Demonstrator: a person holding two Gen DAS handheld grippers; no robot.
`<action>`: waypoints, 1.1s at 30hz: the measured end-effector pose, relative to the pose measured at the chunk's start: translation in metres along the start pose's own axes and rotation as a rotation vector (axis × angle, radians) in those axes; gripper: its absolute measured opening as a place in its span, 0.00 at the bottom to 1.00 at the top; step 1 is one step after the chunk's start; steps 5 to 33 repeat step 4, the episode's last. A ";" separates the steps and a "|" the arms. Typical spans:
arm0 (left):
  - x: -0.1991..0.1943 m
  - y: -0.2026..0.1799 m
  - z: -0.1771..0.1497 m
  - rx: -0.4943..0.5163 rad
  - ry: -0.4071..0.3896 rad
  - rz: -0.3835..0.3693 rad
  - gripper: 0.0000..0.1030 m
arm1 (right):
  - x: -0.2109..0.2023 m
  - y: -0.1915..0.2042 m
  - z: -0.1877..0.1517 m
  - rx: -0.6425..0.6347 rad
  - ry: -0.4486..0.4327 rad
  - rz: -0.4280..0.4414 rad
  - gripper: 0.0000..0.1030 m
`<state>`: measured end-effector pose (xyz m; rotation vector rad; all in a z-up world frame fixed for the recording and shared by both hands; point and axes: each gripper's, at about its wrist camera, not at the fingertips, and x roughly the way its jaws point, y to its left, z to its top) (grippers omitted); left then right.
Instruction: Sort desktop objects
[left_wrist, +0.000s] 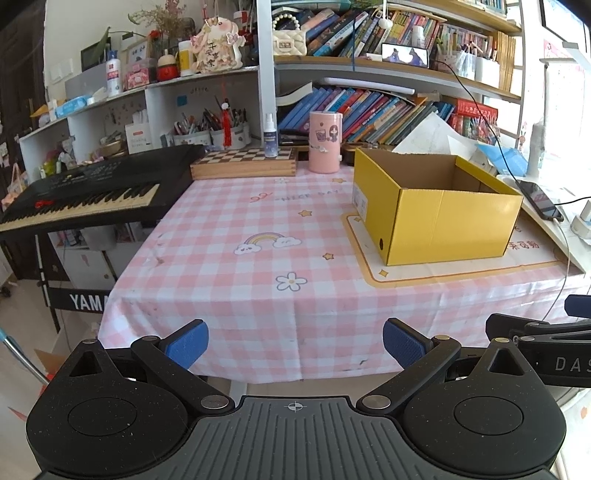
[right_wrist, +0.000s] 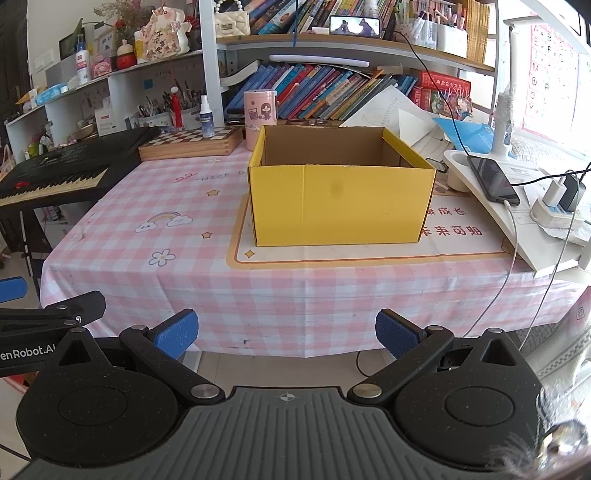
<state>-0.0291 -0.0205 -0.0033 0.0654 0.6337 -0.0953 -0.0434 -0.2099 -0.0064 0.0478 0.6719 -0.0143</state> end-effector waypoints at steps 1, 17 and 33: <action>0.001 0.000 0.000 -0.001 0.002 -0.003 0.99 | 0.001 0.000 0.000 -0.001 0.002 0.001 1.00; 0.004 0.001 0.002 -0.008 0.009 -0.004 0.99 | 0.003 0.000 0.001 -0.001 0.009 0.006 1.00; 0.004 0.001 0.002 -0.008 0.009 -0.004 0.99 | 0.003 0.000 0.001 -0.001 0.009 0.006 1.00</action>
